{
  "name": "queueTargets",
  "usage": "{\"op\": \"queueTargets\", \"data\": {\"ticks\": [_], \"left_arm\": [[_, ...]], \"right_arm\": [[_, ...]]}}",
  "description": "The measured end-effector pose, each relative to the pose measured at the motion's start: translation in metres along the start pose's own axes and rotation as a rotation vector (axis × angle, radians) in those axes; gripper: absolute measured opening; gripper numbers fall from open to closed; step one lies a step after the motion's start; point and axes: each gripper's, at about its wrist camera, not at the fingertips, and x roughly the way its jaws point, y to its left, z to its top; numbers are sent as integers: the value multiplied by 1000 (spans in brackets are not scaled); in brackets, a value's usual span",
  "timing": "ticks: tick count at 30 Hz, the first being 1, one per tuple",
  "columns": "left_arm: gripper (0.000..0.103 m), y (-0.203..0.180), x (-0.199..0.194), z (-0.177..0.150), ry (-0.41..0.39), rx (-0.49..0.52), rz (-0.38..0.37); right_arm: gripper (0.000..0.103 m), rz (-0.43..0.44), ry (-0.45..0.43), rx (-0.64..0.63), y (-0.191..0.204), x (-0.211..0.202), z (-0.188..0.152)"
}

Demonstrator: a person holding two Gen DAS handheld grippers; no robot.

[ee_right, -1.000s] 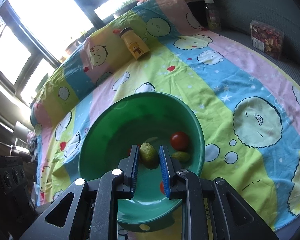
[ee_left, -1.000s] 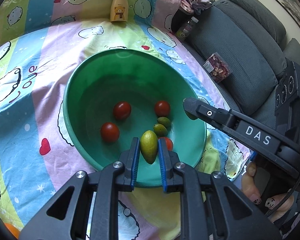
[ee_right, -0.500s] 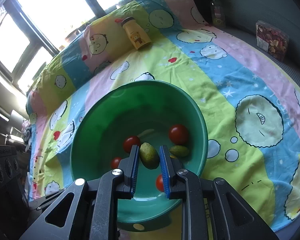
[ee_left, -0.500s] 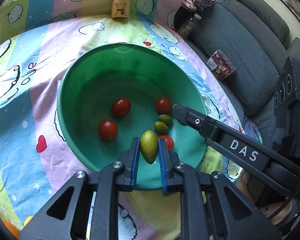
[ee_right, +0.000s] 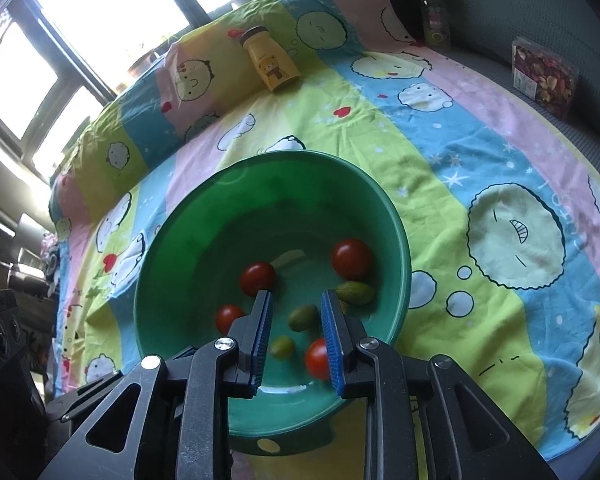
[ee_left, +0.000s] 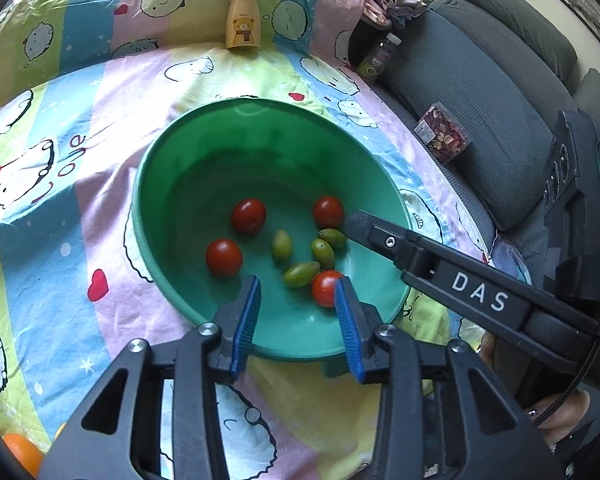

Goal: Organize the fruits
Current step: 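Move both open grippers toward the oranges and yellow citrus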

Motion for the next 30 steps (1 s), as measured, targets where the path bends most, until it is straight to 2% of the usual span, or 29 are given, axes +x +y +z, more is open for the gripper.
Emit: {"op": "queueTargets", "data": {"ticks": [1, 3, 6, 9, 15, 20, 24, 30], "left_arm": [[52, 2, -6, -1, -12, -3, -4], [59, 7, -23, -4, -45, -6, -11], [71, 21, -49, -11, -84, -32, 13], [79, 44, -74, -22, -112, -80, 49], [80, 104, -123, -57, -162, -221, 168], [80, 153, -157, -92, -187, -356, 223], [80, 172, -169, -116, -182, -405, 262], [79, 186, -167, -147, -133, -445, 282]], "right_arm": [[42, 2, -8, -2, 1, -3, -1], [47, 26, -20, -7, 5, -10, -2], [62, 86, -28, -37, 16, -20, -6], [67, 139, -21, -82, 34, -25, -11], [69, 256, 48, -175, 79, -19, -29], [69, 341, 125, -258, 122, -8, -50], [69, 415, 221, -317, 156, 6, -69], [69, 510, 370, -395, 197, 31, -98]]}}
